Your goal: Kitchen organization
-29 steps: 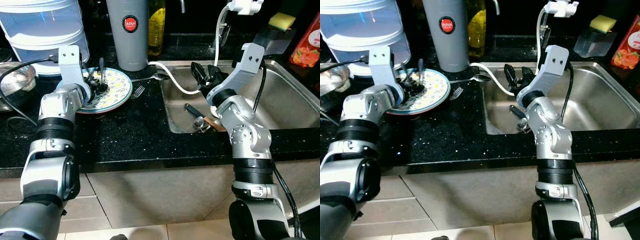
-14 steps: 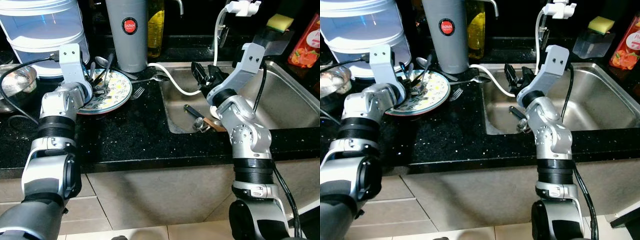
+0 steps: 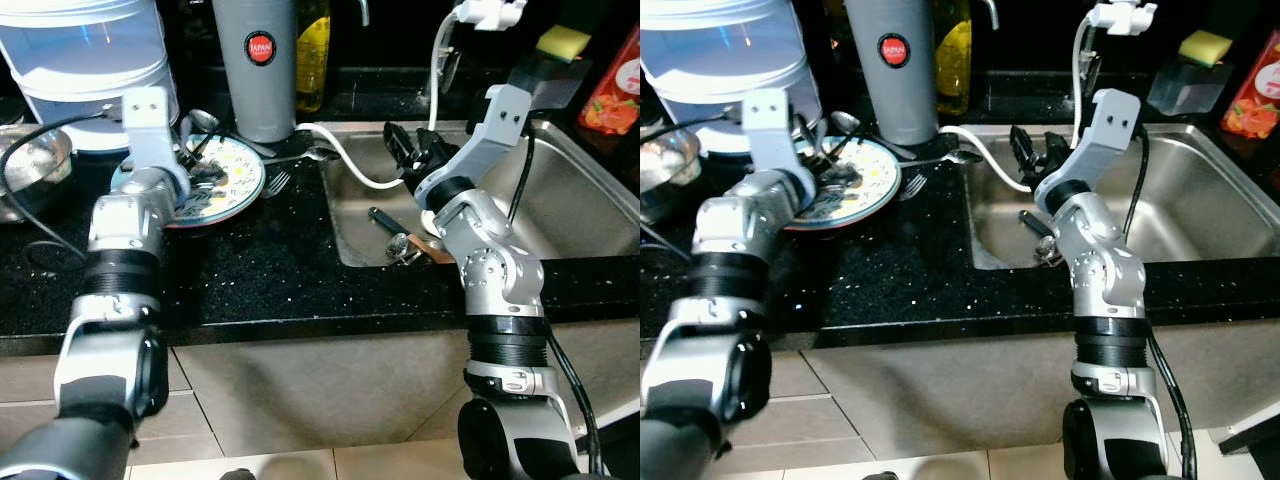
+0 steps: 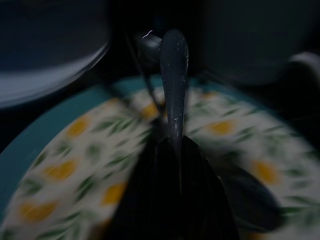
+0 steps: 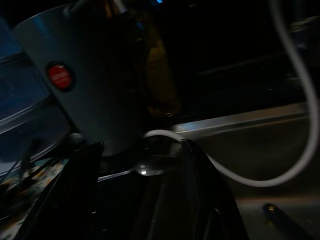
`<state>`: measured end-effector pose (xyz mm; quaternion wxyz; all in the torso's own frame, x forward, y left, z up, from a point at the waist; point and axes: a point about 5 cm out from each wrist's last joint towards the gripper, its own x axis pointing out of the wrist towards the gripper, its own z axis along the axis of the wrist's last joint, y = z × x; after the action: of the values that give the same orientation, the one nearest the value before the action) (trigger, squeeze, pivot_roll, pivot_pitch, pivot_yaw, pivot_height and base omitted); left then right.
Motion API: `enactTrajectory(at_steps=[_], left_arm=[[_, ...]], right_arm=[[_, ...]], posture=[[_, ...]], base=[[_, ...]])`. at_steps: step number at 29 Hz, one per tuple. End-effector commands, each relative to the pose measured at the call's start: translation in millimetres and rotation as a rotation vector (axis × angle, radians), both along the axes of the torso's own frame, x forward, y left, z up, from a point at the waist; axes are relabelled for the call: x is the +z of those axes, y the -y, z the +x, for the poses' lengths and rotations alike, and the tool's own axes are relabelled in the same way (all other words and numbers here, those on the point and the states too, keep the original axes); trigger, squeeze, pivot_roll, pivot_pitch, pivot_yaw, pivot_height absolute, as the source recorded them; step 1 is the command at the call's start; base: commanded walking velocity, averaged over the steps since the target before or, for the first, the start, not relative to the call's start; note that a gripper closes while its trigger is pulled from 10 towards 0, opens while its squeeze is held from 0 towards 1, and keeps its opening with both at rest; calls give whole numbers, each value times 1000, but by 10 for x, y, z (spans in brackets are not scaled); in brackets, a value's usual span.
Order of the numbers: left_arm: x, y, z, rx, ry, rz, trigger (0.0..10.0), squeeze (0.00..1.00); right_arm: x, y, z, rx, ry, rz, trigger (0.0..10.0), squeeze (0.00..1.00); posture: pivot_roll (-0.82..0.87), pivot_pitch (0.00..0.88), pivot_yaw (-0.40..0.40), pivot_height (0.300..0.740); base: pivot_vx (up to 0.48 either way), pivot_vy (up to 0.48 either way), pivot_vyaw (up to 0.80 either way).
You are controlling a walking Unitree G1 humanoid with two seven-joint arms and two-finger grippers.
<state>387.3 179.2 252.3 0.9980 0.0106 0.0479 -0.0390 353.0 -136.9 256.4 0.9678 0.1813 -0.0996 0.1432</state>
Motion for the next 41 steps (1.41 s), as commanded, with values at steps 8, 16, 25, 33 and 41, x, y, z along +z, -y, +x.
enactTrajectory(at_steps=[8, 16, 25, 33, 41], left_arm=[[164, 381, -167, -216, 131, 103, 10000, 0], [45, 844, -340, -476, 191, 250, 10000, 0], [33, 1065, -549, -660, 271, 302, 10000, 0], [88, 1167, -739, -786, 306, 219, 10000, 0], [-20, 1094, -659, -714, 262, 267, 10000, 0]], right_arm=[[70, -182, -63, 184, 18, 123, 10000, 0], [-105, -487, -159, 401, -118, 274, 10000, 0], [-172, -521, -91, 340, -183, 368, 10000, 0], [-154, -425, -52, 313, -189, 399, 10000, 0], [-119, -408, -34, 305, -175, 408, 0, 0]], posture=[[212, 18, -35, 740], [210, 19, -36, 740], [192, 12, -34, 740], [194, 7, -37, 740], [197, 7, -42, 740]], base=[[0, 0, 0], [0, 0, 0], [0, 0, 0], [0, 0, 0], [0, 0, 0]])
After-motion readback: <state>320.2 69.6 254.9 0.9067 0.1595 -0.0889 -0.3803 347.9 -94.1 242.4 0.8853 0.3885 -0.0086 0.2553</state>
